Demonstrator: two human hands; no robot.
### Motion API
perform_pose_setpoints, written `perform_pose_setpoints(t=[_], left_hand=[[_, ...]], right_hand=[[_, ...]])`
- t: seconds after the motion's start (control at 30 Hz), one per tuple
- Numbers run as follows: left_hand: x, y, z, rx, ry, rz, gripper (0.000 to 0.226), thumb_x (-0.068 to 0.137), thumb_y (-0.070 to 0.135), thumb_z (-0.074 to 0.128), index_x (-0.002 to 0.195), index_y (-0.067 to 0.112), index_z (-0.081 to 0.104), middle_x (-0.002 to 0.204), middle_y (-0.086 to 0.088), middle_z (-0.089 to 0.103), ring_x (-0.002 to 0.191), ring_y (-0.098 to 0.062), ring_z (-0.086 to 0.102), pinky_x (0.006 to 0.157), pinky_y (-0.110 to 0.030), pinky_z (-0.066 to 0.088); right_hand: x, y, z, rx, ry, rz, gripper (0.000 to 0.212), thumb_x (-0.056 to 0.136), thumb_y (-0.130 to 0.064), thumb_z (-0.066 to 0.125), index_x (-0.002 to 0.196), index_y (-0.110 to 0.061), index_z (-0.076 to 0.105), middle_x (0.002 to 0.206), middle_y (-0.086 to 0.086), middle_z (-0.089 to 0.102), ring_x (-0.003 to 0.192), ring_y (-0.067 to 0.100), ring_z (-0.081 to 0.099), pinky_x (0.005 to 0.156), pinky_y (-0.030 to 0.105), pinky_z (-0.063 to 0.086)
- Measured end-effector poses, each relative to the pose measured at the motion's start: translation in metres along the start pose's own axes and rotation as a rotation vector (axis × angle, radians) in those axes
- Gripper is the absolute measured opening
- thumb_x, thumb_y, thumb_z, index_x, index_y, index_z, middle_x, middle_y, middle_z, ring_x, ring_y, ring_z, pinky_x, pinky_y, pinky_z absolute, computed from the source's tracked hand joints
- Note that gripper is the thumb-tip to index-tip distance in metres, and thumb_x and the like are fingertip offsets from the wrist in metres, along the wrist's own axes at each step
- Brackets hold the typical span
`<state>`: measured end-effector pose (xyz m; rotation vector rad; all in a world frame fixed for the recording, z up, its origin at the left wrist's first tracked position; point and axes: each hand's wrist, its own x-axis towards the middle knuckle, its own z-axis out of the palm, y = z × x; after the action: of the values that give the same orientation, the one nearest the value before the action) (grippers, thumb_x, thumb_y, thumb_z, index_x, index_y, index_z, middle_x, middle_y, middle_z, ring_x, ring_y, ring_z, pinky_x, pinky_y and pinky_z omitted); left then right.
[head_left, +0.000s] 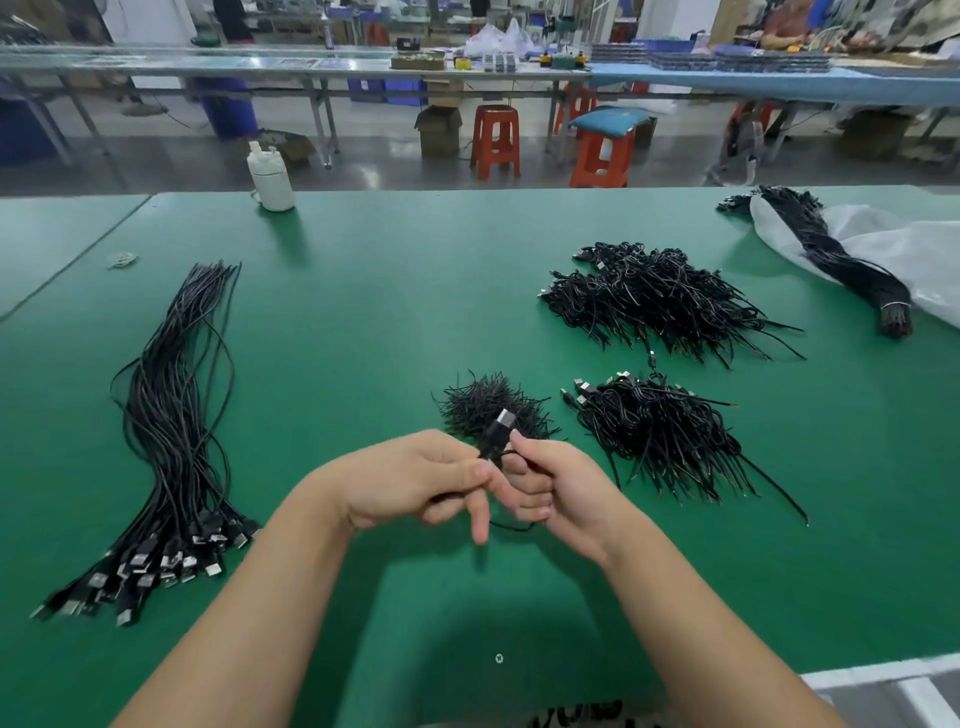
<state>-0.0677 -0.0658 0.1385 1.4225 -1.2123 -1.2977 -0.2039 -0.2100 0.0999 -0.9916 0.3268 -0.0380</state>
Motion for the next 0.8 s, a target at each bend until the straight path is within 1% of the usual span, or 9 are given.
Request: perform_pose_setpoints(t=[0.1,0.17,0.33,0.43,0.5,0.57,0.67,0.73,0.8], left_hand=[[0.01,-0.006,0.011,0.122,0.21,-0.086,0.036,0.107,0.02,0.04,0.1,-0.001,0.069,0.08,-0.009,0.075,0.045,-0.011,0.035,0.044,-0.019,0.031],[0.015,-0.012,0.017,0.235,0.313,-0.118,0.039,0.107,0.023,0.04,0.091,0.003,0.07,0.074,-0.001,0.075,0.046,-0.011,0.035,0.045,-0.023,0.031],[0.017,-0.022,0.018,0.54,0.396,-0.225,0.039,0.104,0.029,0.043,0.072,0.026,0.065,0.077,0.005,0.074,0.05,-0.012,0.041,0.052,-0.027,0.038],[0.018,-0.024,0.017,0.554,0.434,-0.195,0.036,0.104,0.029,0.044,0.073,0.027,0.062,0.055,0.013,0.063,0.048,-0.006,0.043,0.055,-0.028,0.04],[0.018,-0.024,0.021,0.384,0.444,-0.114,0.031,0.105,0.024,0.042,0.081,0.023,0.062,0.069,0.01,0.072,0.059,-0.004,0.054,0.062,-0.027,0.046],[0.021,-0.025,0.026,0.03,0.518,0.013,0.028,0.106,0.018,0.041,0.095,0.017,0.067,0.09,0.009,0.076,0.079,-0.002,0.066,0.075,-0.021,0.05],[0.029,-0.025,0.028,-0.629,0.619,0.2,0.035,0.106,0.019,0.034,0.122,0.001,0.059,0.119,-0.011,0.07,0.112,-0.021,0.067,0.091,-0.027,0.055],[0.033,-0.021,0.027,-0.907,0.635,0.298,0.04,0.105,0.023,0.031,0.123,-0.004,0.056,0.12,-0.019,0.068,0.114,-0.029,0.066,0.091,-0.033,0.057],[0.034,-0.014,0.024,-1.041,0.639,0.351,0.04,0.105,0.025,0.031,0.115,-0.004,0.058,0.109,-0.02,0.072,0.107,-0.03,0.069,0.083,-0.034,0.059]], right_hand=[[0.0,-0.001,0.005,-0.084,0.037,-0.03,0.038,0.101,-0.024,0.045,0.063,-0.018,0.052,0.049,-0.007,0.025,0.045,0.009,0.013,0.045,0.024,0.011],[-0.001,-0.003,0.007,-0.286,0.093,-0.054,0.036,0.103,-0.022,0.044,0.067,-0.019,0.049,0.052,-0.006,0.03,0.046,0.009,0.016,0.045,0.023,0.013],[-0.007,-0.011,0.012,-0.676,0.153,-0.107,0.034,0.105,-0.023,0.043,0.072,-0.017,0.051,0.054,-0.008,0.037,0.048,0.008,0.027,0.046,0.02,0.024],[-0.009,-0.011,0.017,-0.687,0.155,-0.137,0.031,0.105,-0.021,0.041,0.078,-0.012,0.053,0.053,-0.007,0.039,0.047,0.008,0.026,0.045,0.019,0.022],[-0.01,-0.012,0.019,-0.617,0.144,-0.161,0.032,0.106,-0.019,0.04,0.076,-0.014,0.051,0.051,-0.007,0.036,0.046,0.006,0.027,0.045,0.018,0.023],[-0.012,-0.011,0.02,-0.62,0.131,-0.165,0.034,0.106,-0.019,0.04,0.076,-0.016,0.053,0.05,-0.009,0.037,0.045,0.005,0.03,0.047,0.019,0.025],[-0.013,-0.001,0.022,-0.709,0.092,-0.133,0.036,0.106,-0.023,0.04,0.075,-0.016,0.056,0.054,-0.006,0.035,0.05,0.01,0.028,0.049,0.023,0.022],[-0.012,0.006,0.023,-0.731,0.111,-0.121,0.037,0.106,-0.025,0.041,0.072,-0.02,0.056,0.054,-0.008,0.036,0.05,0.01,0.028,0.048,0.023,0.022],[-0.011,0.01,0.021,-0.733,0.139,-0.12,0.038,0.105,-0.027,0.041,0.07,-0.022,0.055,0.054,-0.008,0.037,0.051,0.01,0.028,0.048,0.024,0.023]])
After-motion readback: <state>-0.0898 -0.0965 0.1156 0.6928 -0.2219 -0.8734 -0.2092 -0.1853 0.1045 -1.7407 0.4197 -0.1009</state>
